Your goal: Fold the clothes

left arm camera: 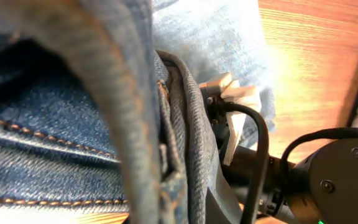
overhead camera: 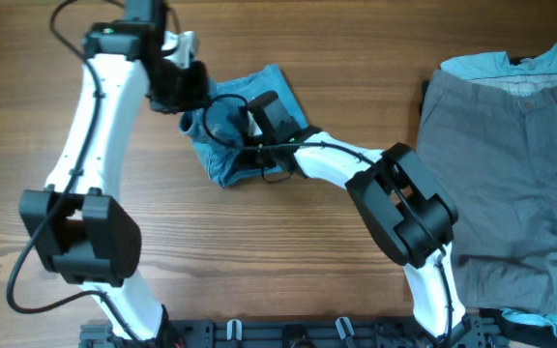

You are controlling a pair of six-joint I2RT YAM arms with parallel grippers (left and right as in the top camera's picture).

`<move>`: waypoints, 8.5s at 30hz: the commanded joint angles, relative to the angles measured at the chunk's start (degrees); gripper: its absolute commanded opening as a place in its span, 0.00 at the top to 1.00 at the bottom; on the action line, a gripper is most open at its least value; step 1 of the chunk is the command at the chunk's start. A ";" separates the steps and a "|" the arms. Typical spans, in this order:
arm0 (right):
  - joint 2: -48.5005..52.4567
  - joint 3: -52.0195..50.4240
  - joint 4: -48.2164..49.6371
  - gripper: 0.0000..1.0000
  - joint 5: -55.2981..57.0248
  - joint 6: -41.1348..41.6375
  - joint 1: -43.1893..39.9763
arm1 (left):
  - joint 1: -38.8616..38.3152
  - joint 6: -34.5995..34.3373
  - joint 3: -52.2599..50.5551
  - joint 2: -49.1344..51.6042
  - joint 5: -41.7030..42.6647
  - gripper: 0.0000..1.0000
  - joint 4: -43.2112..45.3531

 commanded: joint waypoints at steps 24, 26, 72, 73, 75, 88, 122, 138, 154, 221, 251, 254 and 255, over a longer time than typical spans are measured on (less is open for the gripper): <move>-7.08 -2.49 -27.36 0.96 12.24 -1.55 -14.64 | -7.43 4.24 1.79 0.72 -2.97 0.96 -2.64; -7.10 -2.49 -27.54 0.96 12.20 -1.99 -14.64 | -8.41 1.84 1.79 2.51 -2.95 0.96 -0.07; -7.91 -2.05 -34.60 0.90 7.34 -8.39 -17.70 | -6.78 0.07 -9.20 7.19 -0.57 0.44 4.31; -9.25 -1.86 -34.62 0.89 6.03 -10.62 -17.70 | -7.30 0.07 -10.03 7.19 -0.57 0.46 5.20; -14.12 -1.40 -34.71 0.83 2.69 -15.28 -17.70 | -8.35 0.09 -11.93 7.19 -0.59 0.60 7.26; -40.68 -1.31 -13.31 0.83 5.92 -19.06 -17.55 | -6.56 0.13 -15.45 5.05 -3.65 0.74 7.65; -19.85 -1.33 -19.78 0.86 -5.88 -17.81 -22.40 | -13.57 -0.61 -30.14 -1.38 11.69 0.96 23.34; -25.03 -1.57 -23.71 0.85 7.93 -22.10 -15.45 | -1.75 -6.16 -32.63 -1.38 -14.64 0.96 38.53; -5.29 -1.29 -30.03 0.95 6.27 1.97 -10.75 | -0.79 -1.62 -12.20 -1.36 1.14 0.45 2.51; -6.88 -1.51 -28.61 0.94 16.17 2.62 -14.43 | -1.90 -20.13 -36.30 3.65 21.57 0.00 35.28; -32.61 -1.40 -43.34 0.92 15.06 -22.16 -16.61 | 5.22 -12.96 -29.77 4.37 31.50 0.96 37.38; -39.36 -1.40 -42.12 0.89 18.71 -21.38 -16.61 | 11.78 -13.64 -26.03 -1.40 33.57 0.96 37.29; -41.07 -1.40 -41.86 0.88 19.98 -21.16 -16.61 | 14.86 -13.64 -24.63 -3.06 33.55 0.96 37.81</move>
